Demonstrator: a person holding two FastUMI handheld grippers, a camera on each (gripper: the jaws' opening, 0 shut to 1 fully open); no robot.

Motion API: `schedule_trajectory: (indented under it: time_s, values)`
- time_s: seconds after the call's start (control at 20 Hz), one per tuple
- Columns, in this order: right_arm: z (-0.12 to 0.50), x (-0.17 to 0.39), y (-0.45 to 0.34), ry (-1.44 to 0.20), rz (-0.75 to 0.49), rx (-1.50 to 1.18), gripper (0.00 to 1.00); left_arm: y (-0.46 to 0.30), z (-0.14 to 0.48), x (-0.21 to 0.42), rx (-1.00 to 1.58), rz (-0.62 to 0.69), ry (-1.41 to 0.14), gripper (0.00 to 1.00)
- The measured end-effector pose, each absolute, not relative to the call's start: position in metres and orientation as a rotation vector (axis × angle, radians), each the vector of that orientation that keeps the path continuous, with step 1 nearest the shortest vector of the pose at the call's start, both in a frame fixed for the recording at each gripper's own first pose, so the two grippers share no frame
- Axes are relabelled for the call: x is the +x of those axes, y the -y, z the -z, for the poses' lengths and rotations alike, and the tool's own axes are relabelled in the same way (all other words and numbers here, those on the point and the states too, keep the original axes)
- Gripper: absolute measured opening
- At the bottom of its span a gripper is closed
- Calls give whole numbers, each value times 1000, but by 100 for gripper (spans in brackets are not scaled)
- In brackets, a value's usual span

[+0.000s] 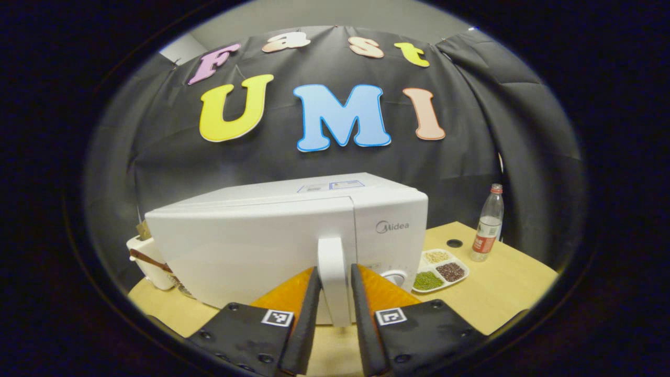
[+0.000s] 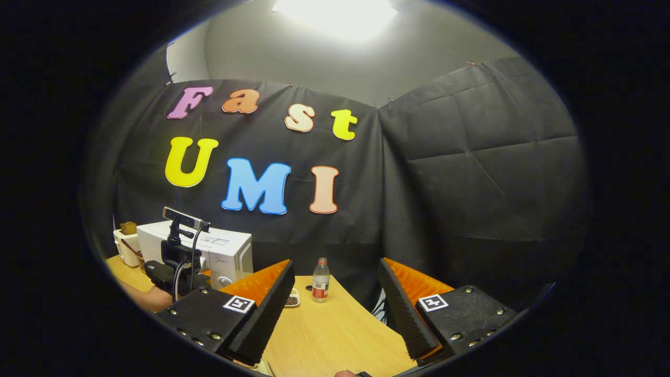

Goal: Open the microwave oven with the left hand, put the food in, and close the microwave oven.

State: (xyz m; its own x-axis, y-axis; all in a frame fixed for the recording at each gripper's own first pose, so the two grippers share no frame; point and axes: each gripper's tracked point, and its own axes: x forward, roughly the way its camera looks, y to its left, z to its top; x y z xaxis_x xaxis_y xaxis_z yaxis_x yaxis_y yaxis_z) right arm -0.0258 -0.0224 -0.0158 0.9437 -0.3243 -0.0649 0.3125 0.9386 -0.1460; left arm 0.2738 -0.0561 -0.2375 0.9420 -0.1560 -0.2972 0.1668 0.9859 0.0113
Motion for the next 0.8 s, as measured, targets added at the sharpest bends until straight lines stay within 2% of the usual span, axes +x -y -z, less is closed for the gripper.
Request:
schedule_trajectory:
  time_s: [0.2, 0.45, 0.55, 0.7, 0.8]
  values:
    - [27, -28, 7, -128, 335, -148, 98, 58, 241, 277, 30, 199, -316, 34]
    - [18, -24, -20, -112, 282, -150, 97, 56, 240, 275, 20, 217, -337, 16]
    - [13, -21, -25, -89, 253, -167, 97, 56, 242, 274, 1, 225, -345, 12]
    - [23, -19, -24, -115, 217, -153, 97, 50, 245, 258, -4, 193, -396, 12]
    - [22, -16, -29, -114, 186, -122, 97, 46, 234, 235, 12, 205, -338, 13]
